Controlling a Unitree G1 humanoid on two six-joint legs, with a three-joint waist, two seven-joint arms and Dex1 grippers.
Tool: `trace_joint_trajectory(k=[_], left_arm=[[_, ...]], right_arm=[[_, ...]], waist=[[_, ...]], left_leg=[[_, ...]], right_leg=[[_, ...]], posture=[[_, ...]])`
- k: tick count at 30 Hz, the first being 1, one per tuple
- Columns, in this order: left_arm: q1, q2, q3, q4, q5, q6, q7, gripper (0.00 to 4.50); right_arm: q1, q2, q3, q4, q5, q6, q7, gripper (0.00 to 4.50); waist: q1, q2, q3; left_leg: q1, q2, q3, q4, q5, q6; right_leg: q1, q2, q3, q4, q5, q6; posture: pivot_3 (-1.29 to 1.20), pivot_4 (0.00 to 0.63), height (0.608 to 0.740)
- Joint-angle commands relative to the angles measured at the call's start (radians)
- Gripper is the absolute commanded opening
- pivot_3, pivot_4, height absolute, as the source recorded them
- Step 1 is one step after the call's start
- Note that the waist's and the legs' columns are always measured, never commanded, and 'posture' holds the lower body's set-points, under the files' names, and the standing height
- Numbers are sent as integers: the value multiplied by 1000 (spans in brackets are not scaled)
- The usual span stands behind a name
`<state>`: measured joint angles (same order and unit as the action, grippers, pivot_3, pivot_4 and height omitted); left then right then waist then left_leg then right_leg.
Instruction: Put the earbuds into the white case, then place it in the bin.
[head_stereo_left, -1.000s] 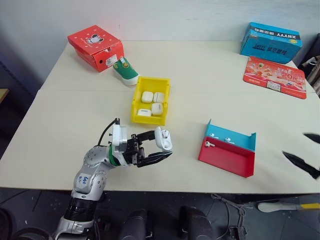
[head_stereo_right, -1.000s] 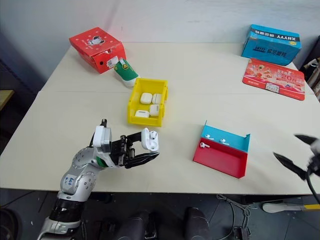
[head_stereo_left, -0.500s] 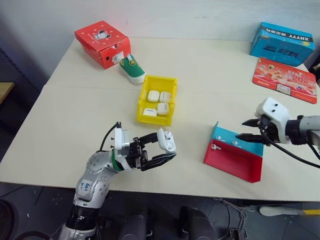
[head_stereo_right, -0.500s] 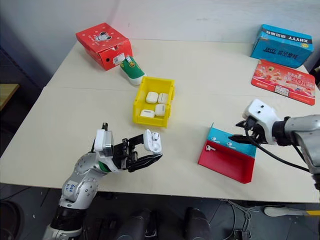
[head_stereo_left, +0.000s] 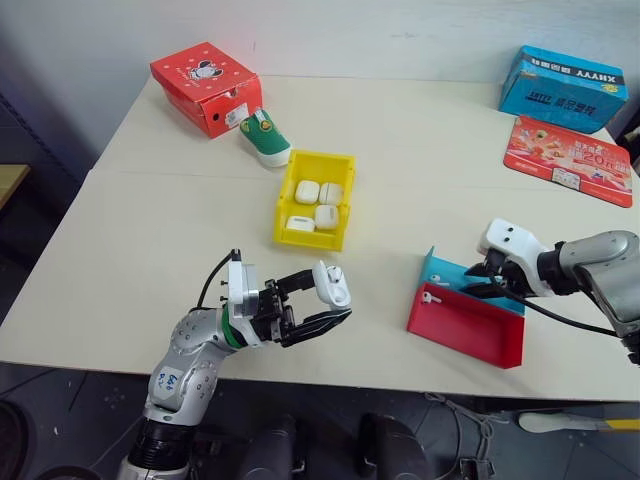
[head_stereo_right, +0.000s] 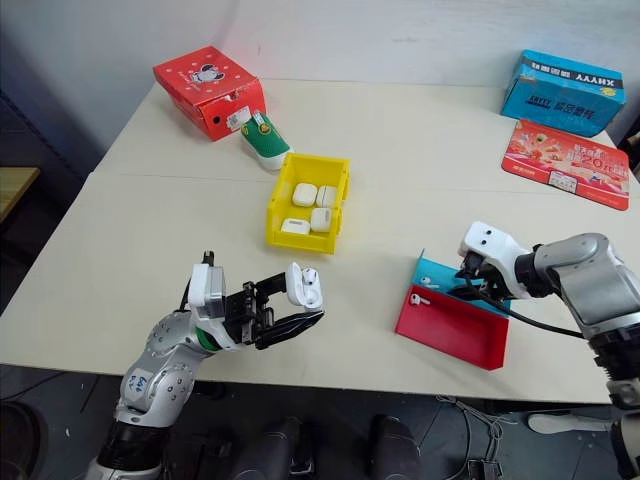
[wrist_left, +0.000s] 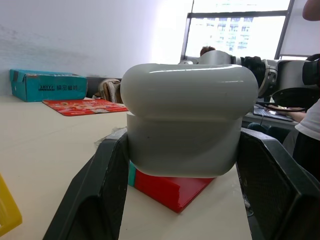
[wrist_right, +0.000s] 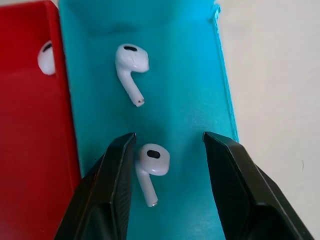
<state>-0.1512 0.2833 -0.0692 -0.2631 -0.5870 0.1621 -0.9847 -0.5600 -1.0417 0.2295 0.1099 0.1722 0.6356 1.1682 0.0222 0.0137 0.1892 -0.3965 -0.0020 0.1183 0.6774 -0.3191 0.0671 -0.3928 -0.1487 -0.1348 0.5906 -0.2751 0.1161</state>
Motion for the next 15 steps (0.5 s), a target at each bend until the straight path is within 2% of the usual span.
trace_joint_trajectory(k=[1,15], left_arm=[[7,8,5,-32,-13,-16,-6,2791],[-3,17,16,-17,-10,-19,-13,2791]], right_arm=[[-12,-15,5,-1,-36,-2,21,2144],[-3,-29,16,24,-114,-47,99,2144]], waist=[[0,0,0],[0,0,0]], left_leg=[[0,0,0,0,0,0],[0,0,0,1,-2,-3]], right_leg=[[0,0,0,0,0,0],[0,0,0,0,0,0]], posture=[[0,150,740],[0,150,740]])
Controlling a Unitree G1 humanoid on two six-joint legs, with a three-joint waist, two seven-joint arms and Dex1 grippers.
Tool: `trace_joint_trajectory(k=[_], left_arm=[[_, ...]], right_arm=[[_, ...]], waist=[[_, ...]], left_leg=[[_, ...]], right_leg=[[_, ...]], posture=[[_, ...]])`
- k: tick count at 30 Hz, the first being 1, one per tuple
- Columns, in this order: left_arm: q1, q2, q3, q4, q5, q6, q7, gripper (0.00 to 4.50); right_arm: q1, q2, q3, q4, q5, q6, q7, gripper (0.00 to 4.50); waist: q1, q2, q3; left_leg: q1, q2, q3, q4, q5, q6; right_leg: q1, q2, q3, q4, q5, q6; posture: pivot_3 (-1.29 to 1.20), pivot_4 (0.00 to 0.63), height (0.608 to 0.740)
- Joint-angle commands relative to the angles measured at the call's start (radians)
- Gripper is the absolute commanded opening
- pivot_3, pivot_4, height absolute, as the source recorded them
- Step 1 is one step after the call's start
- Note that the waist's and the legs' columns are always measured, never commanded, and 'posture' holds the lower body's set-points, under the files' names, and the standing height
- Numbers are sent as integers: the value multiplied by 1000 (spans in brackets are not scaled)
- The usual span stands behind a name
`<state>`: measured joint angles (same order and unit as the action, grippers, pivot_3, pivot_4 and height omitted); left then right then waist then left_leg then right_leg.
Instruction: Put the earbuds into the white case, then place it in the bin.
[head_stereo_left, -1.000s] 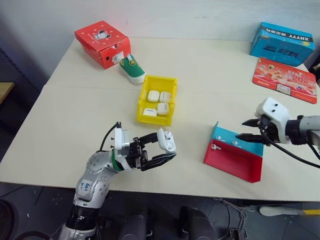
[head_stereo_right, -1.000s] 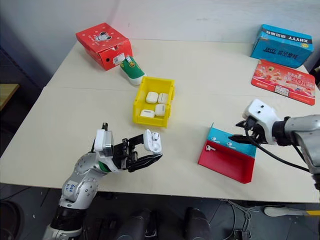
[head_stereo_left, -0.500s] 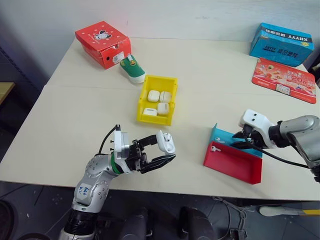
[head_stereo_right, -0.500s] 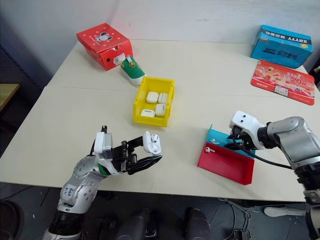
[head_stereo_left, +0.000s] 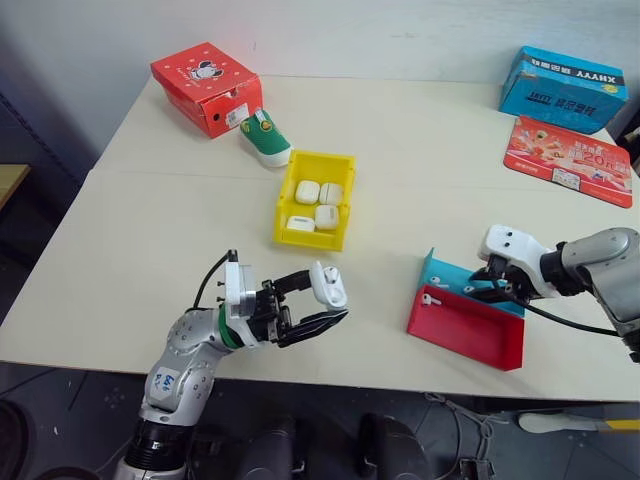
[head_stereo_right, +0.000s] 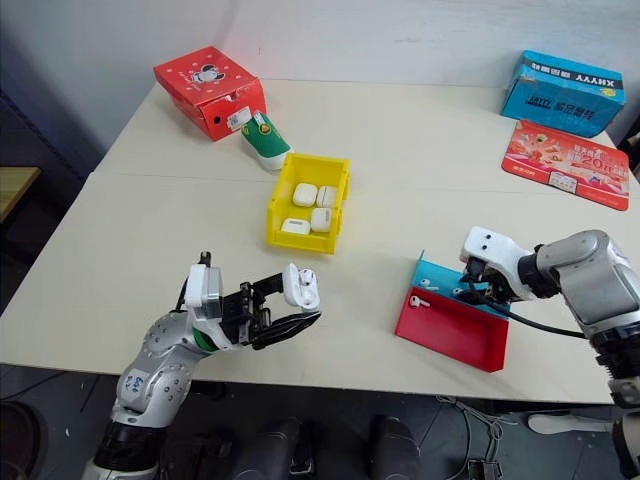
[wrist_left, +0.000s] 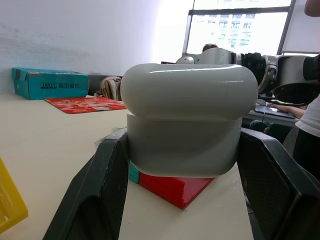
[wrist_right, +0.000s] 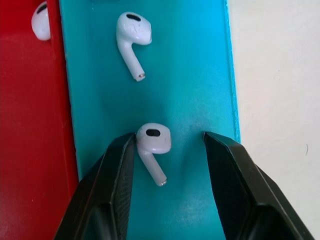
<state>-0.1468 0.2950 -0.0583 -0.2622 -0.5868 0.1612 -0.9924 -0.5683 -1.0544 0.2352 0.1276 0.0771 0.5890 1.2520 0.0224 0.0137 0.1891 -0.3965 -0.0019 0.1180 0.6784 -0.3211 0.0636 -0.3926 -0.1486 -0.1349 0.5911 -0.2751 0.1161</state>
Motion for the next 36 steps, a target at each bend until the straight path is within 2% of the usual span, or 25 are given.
trace_joint_trajectory(k=[1,13,16,18,28,31,36], left_arm=[[-9,5,6,-17,-10,-18,-6,2791],[-24,6,10,-8,-7,-18,-5,2791],[-24,6,11,-8,-7,-17,-5,2791],[-24,6,10,-9,-7,-16,-4,2791],[-26,6,10,-9,-6,-16,-4,2791],[-30,5,10,-7,-7,-16,-4,2791],[-42,13,5,0,-13,-13,-29,2791]], right_arm=[[6,-12,7,6,-20,3,15,2144],[21,19,4,-1,-26,-1,-8,2144],[29,20,4,2,-32,-9,-8,1560],[37,16,7,3,-38,-12,-5,950],[47,17,-8,7,-34,-14,-14,950],[52,21,-22,5,-29,-14,-24,500],[29,26,-108,6,25,-17,-28,492]], waist=[[0,0,0],[-1,0,0],[-1,-1,0],[-1,-1,-1],[0,-2,-1],[0,-2,-1],[-2,-2,-1]], left_leg=[[0,0,0,0,0,0],[0,0,0,1,0,0],[0,0,0,1,0,0],[0,0,0,2,-1,-1],[0,0,-1,2,-1,-2],[0,0,-1,2,-1,-2],[0,0,0,2,-1,-2]], right_leg=[[0,0,0,0,0,0],[0,0,0,0,0,0],[1,0,0,0,0,0],[1,0,0,0,0,0],[1,0,0,1,0,1],[1,0,0,0,0,1],[1,0,0,1,0,1]], posture=[[0,150,740],[0,150,740],[0,150,740],[0,150,740],[0,150,740],[0,150,740],[0,150,740]])
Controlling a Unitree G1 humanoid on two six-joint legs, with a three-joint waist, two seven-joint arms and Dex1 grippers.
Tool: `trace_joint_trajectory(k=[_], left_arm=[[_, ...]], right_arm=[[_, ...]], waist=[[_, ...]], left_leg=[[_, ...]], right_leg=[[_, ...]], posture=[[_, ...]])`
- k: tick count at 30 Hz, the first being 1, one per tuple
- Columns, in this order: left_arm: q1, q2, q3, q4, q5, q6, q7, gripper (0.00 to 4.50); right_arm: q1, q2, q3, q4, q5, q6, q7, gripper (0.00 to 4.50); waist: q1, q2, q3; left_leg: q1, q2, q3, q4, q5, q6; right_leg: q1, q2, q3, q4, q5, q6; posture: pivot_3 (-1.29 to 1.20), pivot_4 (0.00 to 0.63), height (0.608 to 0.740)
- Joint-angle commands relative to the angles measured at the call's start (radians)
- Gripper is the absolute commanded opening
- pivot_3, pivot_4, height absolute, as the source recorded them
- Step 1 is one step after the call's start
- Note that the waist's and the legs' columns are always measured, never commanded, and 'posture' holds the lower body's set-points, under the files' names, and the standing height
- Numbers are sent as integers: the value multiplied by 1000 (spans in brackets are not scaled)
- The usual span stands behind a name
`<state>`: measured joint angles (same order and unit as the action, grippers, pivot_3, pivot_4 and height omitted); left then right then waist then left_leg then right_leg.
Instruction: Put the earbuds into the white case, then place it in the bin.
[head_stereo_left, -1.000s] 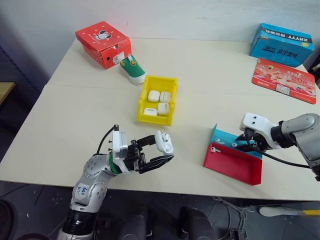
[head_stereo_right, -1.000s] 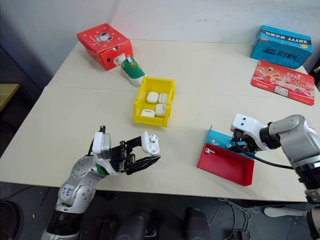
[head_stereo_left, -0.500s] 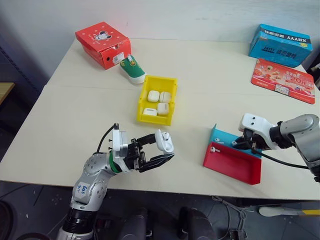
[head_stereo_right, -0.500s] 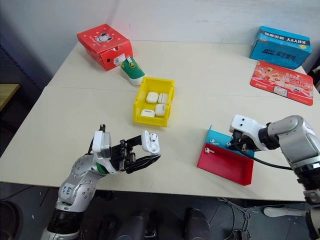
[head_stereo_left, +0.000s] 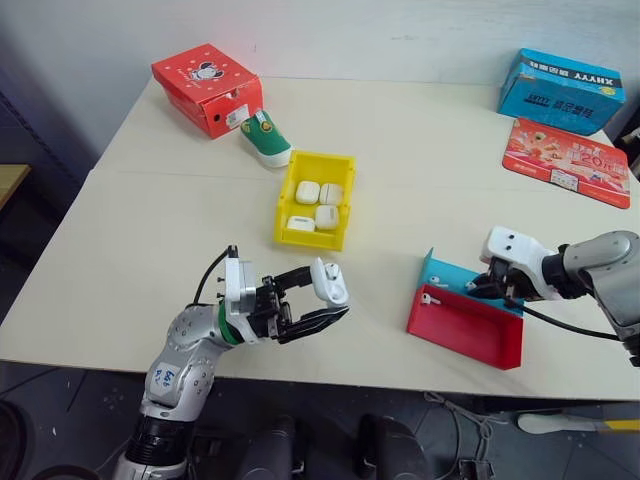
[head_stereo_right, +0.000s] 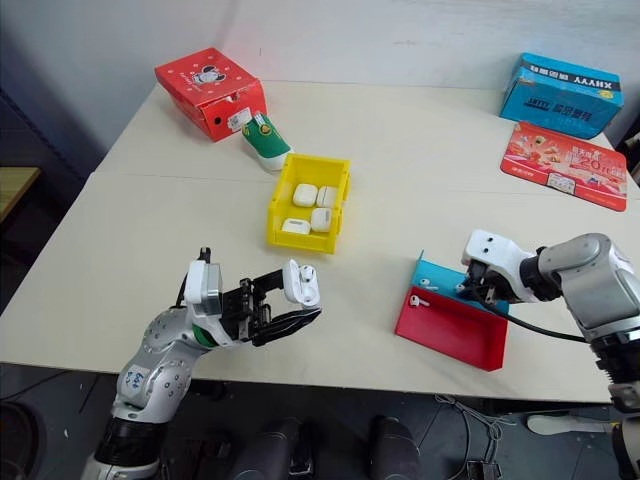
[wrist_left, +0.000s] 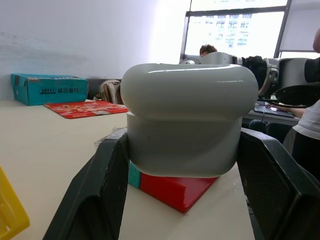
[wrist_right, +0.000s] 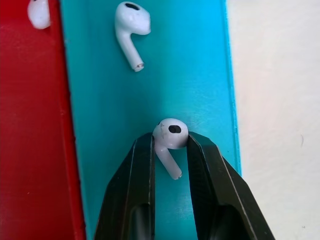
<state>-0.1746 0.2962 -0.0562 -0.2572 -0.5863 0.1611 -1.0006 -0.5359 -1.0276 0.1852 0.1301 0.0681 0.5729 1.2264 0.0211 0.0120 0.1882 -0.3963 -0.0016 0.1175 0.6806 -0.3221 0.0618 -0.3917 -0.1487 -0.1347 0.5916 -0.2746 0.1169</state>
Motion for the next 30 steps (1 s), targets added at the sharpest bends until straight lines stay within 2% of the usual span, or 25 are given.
trace_joint_trajectory(k=[1,4,6,8,12,15,18,24,30], left_arm=[[-25,13,4,0,-14,-12,-25,2791],[-66,11,12,22,-21,-14,-36,2791],[-97,-1,23,39,-32,-13,-27,2791],[-120,-8,27,55,-32,-11,-25,2791],[-168,-22,20,94,-18,-11,-22,2791],[-195,-27,15,110,2,-18,-15,2791],[-215,-38,23,114,-11,-3,1,2791],[-222,-48,15,113,-2,-7,10,2791],[-212,-66,7,104,15,-24,30,2791]], right_arm=[[-8,-1,-93,2,64,-10,7,492],[-6,33,-233,-20,215,-7,44,492],[11,89,-353,-90,369,30,62,492],[37,144,-420,-187,479,108,25,492],[74,361,-507,-402,745,207,-143,492],[83,481,-493,-539,901,293,-304,492],[91,527,-463,-602,984,327,-386,492],[82,560,-388,-632,1038,327,-463,492],[86,563,-331,-626,1008,279,-467,492]], waist=[[0,1,0],[2,1,1],[2,1,1],[2,1,1],[1,1,1],[0,1,1],[3,1,1],[-1,1,1],[0,1,1]], left_leg=[[0,0,0,0,0,0],[-1,0,0,0,1,1],[-1,0,0,0,3,5],[-1,0,0,0,3,6],[-1,1,-2,0,3,5],[-2,1,-1,0,3,5],[-2,0,-2,0,3,5],[-4,-1,-2,0,2,7],[-6,-1,-2,0,3,9]], right_leg=[[0,0,0,0,0,0],[-1,0,0,0,0,0],[-1,1,-1,0,0,0],[-1,1,-1,0,0,0],[0,1,-1,0,0,0],[-2,1,0,2,0,0],[-2,0,0,2,0,0],[-2,0,0,3,1,1],[-3,2,-2,3,1,1]], posture=[[0,150,740],[0,150,740],[0,150,740],[0,150,740],[0,150,740],[0,150,740],[0,150,740],[0,150,740],[0,150,740]])
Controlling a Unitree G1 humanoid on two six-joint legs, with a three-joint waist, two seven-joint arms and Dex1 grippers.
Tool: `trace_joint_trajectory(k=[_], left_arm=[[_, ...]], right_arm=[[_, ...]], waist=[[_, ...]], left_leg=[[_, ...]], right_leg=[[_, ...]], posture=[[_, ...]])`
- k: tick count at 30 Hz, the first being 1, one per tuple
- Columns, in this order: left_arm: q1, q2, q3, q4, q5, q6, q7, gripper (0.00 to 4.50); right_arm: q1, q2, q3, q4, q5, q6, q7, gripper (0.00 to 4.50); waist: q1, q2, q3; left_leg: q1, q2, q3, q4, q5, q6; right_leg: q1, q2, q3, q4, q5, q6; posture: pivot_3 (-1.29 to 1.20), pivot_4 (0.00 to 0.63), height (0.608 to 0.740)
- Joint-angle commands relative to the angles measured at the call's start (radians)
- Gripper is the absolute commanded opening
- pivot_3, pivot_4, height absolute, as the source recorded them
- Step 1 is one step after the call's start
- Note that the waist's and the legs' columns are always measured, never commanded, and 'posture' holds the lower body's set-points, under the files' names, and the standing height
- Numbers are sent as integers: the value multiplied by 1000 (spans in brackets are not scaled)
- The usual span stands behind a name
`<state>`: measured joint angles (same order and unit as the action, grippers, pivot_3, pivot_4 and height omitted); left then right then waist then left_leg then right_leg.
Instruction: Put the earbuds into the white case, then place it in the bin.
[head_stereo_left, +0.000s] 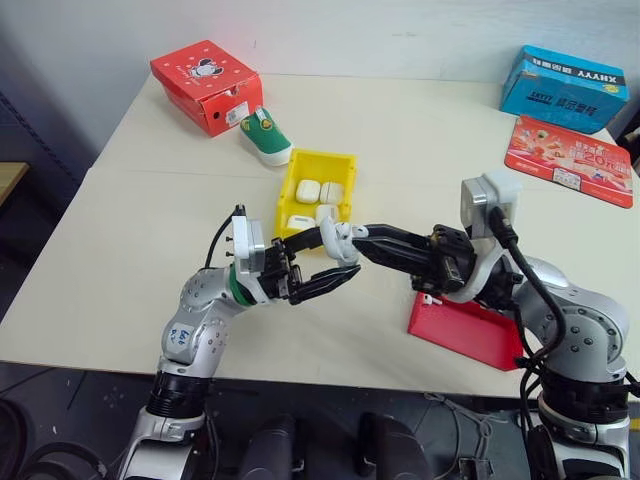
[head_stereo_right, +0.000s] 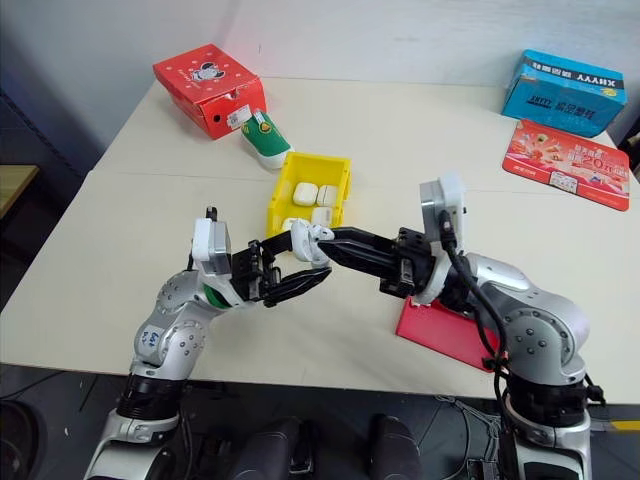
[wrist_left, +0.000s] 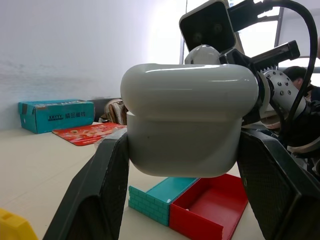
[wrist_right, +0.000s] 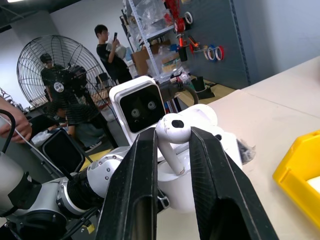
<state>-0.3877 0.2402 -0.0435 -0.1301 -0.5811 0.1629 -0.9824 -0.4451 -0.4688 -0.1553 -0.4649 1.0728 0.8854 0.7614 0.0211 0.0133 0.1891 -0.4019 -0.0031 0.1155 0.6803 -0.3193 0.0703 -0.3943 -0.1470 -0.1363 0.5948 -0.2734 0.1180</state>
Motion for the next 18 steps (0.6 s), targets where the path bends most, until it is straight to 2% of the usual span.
trace_joint_trajectory(k=[1,6,12,14,16,18], left_arm=[[3,-13,-7,-25,11,-28,16,2791],[10,-15,-11,-33,13,-32,27,2791],[16,-20,-6,-49,9,-33,42,2791],[16,-23,-2,-54,8,-36,46,2791],[16,-23,-1,-58,9,-36,49,2791],[16,-21,1,-61,8,-36,52,2791]], right_arm=[[-2,3,16,-31,1,-37,-2,492],[12,-19,49,-22,-33,-57,13,492],[37,-75,107,-10,-160,-120,54,492],[41,-98,127,-10,-176,-127,82,1206],[44,-99,131,-8,-190,-151,90,1686],[48,-98,131,-9,-199,-168,91,2428]], waist=[[0,0,0],[0,0,0],[1,0,0],[0,0,0],[0,0,0],[0,0,0]], left_leg=[[0,0,0,0,0,0],[0,0,0,0,0,0],[0,0,0,0,0,1],[0,0,0,0,0,1],[0,0,0,0,0,1],[0,0,0,0,0,1]], right_leg=[[0,0,0,0,0,0],[0,0,0,0,0,1],[0,0,0,0,1,1],[0,0,0,0,1,1],[0,0,0,-1,1,1],[0,0,0,-1,1,1]], posture=[[0,150,740],[0,150,740],[0,150,740],[0,150,740],[0,150,740],[0,150,740]])
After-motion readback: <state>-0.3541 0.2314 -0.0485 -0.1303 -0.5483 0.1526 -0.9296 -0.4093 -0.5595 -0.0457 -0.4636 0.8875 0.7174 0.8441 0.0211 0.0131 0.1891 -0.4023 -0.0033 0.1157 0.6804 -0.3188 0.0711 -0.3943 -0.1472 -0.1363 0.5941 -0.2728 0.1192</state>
